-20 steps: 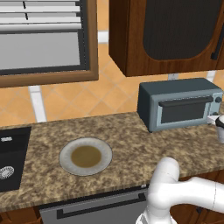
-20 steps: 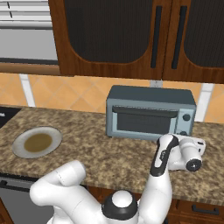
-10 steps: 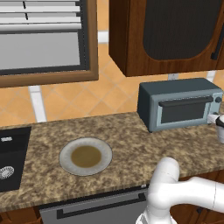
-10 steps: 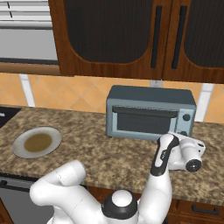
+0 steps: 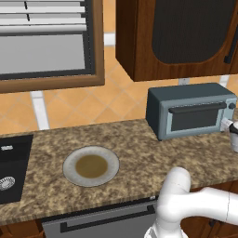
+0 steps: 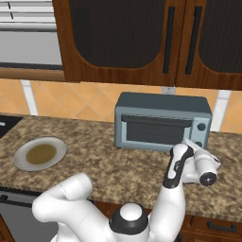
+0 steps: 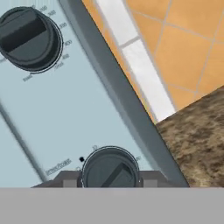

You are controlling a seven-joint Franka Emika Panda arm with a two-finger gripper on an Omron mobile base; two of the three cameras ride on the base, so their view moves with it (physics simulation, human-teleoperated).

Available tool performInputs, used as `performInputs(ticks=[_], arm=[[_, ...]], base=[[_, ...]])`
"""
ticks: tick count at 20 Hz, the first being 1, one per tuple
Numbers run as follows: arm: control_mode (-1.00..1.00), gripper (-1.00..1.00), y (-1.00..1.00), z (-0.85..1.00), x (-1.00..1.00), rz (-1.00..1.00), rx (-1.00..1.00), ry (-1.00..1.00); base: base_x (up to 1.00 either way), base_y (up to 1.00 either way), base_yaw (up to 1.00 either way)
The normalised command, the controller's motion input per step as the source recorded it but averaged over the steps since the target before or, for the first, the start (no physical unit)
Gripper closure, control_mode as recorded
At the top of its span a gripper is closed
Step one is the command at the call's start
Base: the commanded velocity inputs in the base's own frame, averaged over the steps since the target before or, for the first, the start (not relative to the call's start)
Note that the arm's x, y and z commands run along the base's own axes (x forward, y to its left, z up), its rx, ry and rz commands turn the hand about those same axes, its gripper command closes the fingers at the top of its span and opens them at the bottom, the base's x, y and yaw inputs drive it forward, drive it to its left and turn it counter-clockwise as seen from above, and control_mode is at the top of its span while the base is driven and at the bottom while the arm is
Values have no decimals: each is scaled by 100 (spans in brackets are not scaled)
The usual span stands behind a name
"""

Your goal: Pick up the kebab skewer and baguette bread, and place them inside the toaster oven. Close the toaster oven door and start by setting the timer.

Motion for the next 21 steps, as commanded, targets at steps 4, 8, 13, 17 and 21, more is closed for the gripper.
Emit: performInputs(ticks=[4, 8, 13, 17, 21], arm=[[-100, 100, -4, -4, 0, -9, 29, 0], [-100, 100, -1, -13, 0, -11, 29, 0], [-100, 100, -5, -14, 0, -10, 30, 0], [-100, 100, -13, -15, 0, -8, 31, 0], [-100, 100, -8, -14, 0, -9, 31, 0]], base=[[0, 0, 0], [0, 0, 0], [0, 0, 0], [0, 0, 0], [0, 0, 0]])
